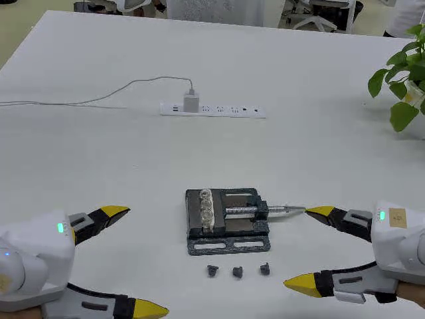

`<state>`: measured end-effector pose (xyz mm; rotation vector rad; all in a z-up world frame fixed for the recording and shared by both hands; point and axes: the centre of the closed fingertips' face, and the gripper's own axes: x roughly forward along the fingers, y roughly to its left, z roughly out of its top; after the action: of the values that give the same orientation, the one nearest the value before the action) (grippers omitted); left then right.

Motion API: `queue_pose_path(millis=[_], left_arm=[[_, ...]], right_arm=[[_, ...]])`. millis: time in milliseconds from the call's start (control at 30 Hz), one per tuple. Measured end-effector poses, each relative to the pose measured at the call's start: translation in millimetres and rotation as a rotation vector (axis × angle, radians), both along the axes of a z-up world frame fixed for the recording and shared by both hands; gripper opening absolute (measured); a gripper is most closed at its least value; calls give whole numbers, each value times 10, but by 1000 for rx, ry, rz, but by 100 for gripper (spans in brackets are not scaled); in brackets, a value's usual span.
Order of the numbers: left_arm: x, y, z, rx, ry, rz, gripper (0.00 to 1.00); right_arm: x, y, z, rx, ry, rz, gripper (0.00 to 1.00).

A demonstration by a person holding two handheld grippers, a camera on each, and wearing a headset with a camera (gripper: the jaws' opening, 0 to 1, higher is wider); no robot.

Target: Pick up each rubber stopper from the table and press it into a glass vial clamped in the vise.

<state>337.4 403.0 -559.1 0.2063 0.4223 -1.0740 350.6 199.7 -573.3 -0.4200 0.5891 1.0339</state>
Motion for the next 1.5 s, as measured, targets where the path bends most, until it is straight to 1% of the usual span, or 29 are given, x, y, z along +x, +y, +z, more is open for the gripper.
queue_pose_path(millis=[100,267,333,400,500,633,667,767,967,1033,1200,1267,1367,1433,1500], left_arm=[[-5,-6,-1,-3,0,0,99],[-8,-11,-7,-4,1,-1,99],[5,-8,-1,-6,-1,5,99],[13,-6,5,-11,1,10,99],[16,-13,5,-12,2,9,99],[26,-21,7,-15,5,11,99],[29,-23,10,-17,5,12,99],[34,-29,19,-22,4,14,99],[41,-22,12,-24,5,16,99],[35,-27,9,-25,7,14,99],[36,-27,2,-29,13,18,99],[36,-26,-5,-28,12,17,99],[40,-24,-12,-32,14,20,99],[40,-21,-17,-32,16,22,99],[36,-21,-24,-33,19,21,99]], right_arm=[[-9,7,-11,-4,-3,1,70],[-30,0,-48,-5,30,-22,60],[-32,11,-48,-3,34,-27,56],[-51,9,-84,-1,67,-49,54],[-57,24,-94,-2,63,-48,50],[-74,29,-155,-10,88,-67,43],[-74,30,-166,-11,89,-74,42],[-86,51,-212,-7,116,-100,39],[-66,74,-302,-14,136,-162,30],[-71,91,-333,-7,151,-180,27],[-78,118,-407,-18,169,-214,20],[-85,119,-441,-24,184,-233,17],[-97,143,-496,-25,203,-261,15],[-105,173,-509,-14,213,-272,13],[-117,183,-551,-28,220,-284,12]])
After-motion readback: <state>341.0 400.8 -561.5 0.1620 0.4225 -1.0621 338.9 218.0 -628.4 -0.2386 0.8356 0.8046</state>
